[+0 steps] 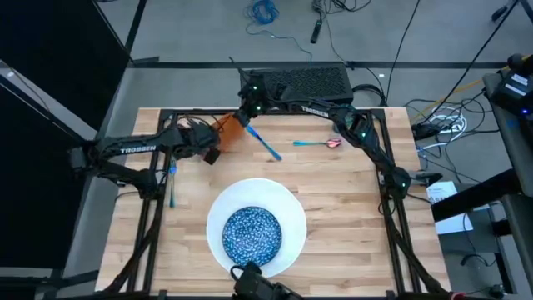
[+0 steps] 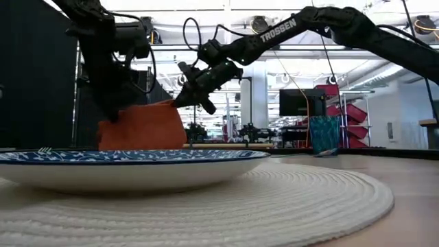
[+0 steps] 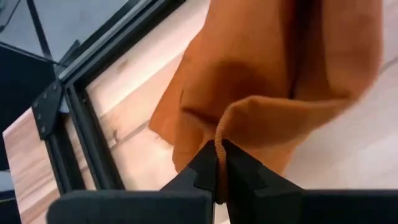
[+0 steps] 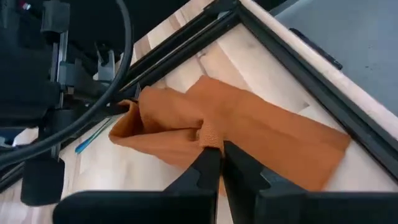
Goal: Set table place
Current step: Fold the orange table napkin
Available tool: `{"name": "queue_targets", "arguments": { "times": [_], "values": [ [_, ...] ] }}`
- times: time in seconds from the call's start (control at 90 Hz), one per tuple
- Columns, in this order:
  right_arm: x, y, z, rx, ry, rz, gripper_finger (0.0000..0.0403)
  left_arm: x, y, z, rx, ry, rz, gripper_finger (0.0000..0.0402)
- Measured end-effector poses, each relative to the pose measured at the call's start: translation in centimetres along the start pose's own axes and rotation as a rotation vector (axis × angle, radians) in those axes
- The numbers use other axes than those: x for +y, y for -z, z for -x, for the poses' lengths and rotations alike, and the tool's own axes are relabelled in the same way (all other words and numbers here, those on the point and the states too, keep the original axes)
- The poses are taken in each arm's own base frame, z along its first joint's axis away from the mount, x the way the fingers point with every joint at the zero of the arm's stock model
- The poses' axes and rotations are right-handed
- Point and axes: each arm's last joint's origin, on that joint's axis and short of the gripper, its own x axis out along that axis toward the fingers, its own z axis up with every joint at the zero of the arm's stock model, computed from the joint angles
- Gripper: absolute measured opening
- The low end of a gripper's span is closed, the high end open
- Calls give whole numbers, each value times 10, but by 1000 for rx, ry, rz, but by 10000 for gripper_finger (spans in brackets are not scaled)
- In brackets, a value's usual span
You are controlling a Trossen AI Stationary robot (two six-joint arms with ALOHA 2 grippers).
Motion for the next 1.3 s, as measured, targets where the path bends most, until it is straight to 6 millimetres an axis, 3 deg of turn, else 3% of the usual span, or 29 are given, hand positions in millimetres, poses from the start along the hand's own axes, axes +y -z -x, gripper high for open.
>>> {"name": "queue_targets", "arguments": {
  "times": [0.211, 0.378, 0.644, 0.789, 0.9, 0.978, 1.056, 1.111, 1.3],
  "values": [
    [0, 0, 0, 3, -12, 15, 113, 1, 2, 0, 12, -16, -8, 42],
    [-10, -3, 4, -36, 95, -2, 183, 6, 8, 0, 57, -89, 11, 79],
    [-29, -21, 18, -166, 70, -65, 209, 14, 11, -1, 99, -154, 21, 91],
    [-39, -29, 38, -153, -1, -86, 200, 13, 9, -1, 52, -189, 24, 91],
    [-41, -40, 67, -131, -46, -81, 176, 4, 3, 7, -20, -27, -52, 91],
    [-40, -43, 89, -100, -26, -48, 134, -4, -1, 12, -77, 84, -107, 91],
    [-36, -46, 108, -71, 0, 2, 58, -9, -5, 13, -114, 122, -161, 90],
    [-29, -47, 118, -59, 11, 52, 19, -11, -8, 8, -111, 148, -185, 90],
    [2, -52, 145, -45, 82, 127, 1, -17, -16, -24, 7, 255, -195, 90]
  ]
}}
